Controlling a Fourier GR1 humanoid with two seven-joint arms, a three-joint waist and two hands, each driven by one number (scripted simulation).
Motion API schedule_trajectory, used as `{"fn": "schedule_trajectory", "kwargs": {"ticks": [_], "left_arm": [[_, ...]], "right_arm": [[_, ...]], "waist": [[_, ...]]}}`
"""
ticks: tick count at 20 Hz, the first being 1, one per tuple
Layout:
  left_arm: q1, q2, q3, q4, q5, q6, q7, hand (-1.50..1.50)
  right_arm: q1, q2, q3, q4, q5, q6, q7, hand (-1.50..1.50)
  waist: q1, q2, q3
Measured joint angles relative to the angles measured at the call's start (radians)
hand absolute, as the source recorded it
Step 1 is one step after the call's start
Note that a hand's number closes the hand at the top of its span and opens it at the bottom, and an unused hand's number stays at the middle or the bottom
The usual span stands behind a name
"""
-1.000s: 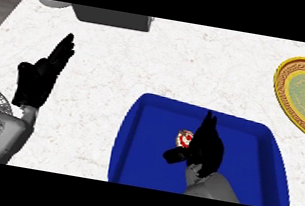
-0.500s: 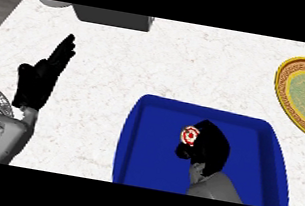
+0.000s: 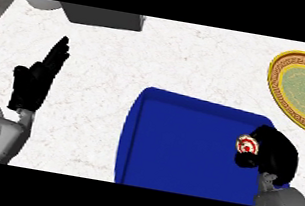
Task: Pick the cupcake from the tray and place it in the plate
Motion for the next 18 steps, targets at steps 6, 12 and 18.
{"fn": "schedule_trajectory", "kwargs": {"ticks": [6,12,18], "left_arm": [[0.012,0.005,0.017,0.000,0.006,0.009,0.001,0.00],[0.030,0.008,0.024,-0.004,0.015,0.001,-0.006,0.00],[0.028,0.008,0.017,-0.022,0.015,-0.011,-0.012,0.00]], "right_arm": [[0.004,-0.262,-0.160,-0.010,-0.127,-0.021,-0.318,1.50],[-0.009,-0.428,-0.335,0.006,-0.331,-0.040,-0.679,1.50],[-0.024,-0.534,-0.499,0.127,-0.584,0.073,-1.050,1.50]], "waist": [[-0.029,-0.006,0.007],[-0.027,-0.008,0.009],[0.003,0.000,0.007]]}}
